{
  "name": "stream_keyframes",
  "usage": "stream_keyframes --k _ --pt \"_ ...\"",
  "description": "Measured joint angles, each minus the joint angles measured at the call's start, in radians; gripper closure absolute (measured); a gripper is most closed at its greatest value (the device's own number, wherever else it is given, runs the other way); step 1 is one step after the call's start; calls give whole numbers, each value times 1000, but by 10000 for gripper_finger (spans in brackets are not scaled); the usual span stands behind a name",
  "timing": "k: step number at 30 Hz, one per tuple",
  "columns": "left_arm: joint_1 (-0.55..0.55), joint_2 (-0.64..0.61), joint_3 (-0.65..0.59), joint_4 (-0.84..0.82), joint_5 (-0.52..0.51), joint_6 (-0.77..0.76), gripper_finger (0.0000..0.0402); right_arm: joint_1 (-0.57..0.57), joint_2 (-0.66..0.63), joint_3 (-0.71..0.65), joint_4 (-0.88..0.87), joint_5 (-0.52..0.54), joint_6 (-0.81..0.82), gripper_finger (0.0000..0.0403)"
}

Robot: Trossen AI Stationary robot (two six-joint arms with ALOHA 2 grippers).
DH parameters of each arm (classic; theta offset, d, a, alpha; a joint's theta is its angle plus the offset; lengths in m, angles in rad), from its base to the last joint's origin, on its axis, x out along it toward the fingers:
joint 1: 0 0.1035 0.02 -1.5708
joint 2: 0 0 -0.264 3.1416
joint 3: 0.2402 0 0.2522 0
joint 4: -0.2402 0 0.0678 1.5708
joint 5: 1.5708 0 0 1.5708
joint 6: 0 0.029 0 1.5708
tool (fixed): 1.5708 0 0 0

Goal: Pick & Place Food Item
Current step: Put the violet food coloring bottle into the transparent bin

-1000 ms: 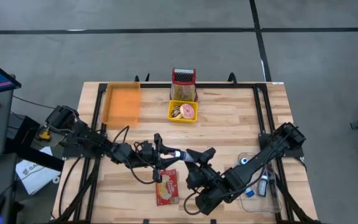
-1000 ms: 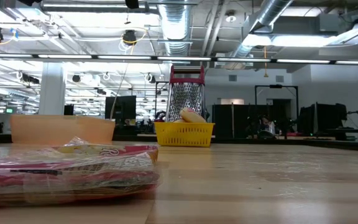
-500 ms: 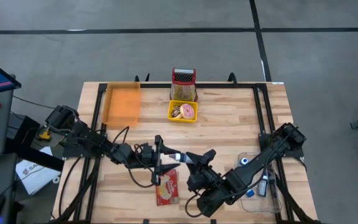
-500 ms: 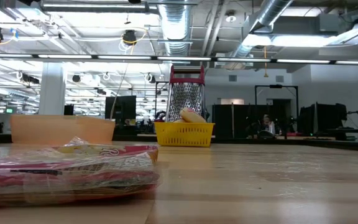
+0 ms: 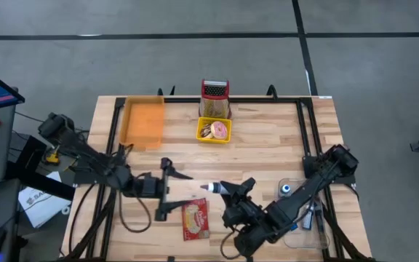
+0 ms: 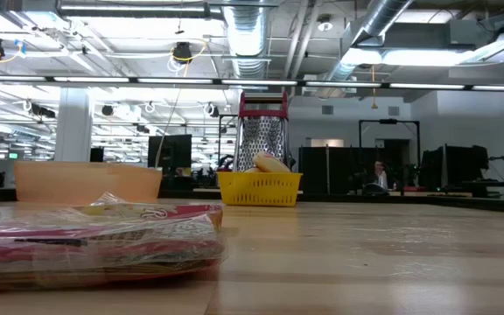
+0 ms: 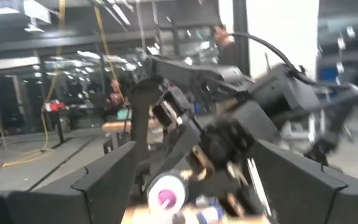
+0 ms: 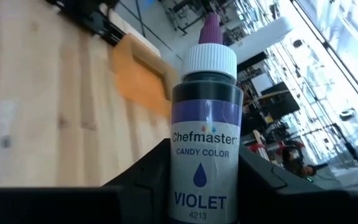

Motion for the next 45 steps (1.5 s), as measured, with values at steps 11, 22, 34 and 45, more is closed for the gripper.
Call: stream_keyframes --k 11,22,34,45 --pt "-81 -218 -60 -294 -115 -5 92 132 -35 0 -496 -118 683 274" --pt "-58 -225 -82 -253 -118 -9 92 223 -56 -42 -819 -546 1247 275" --pt "-58 -217 -83 -253 -117 -17 93 285 -55 -233 -815 -922 1460 275" --pt "-43 -217 -83 -251 -113 -16 95 423 -55 -317 -816 -1056 1704 275"
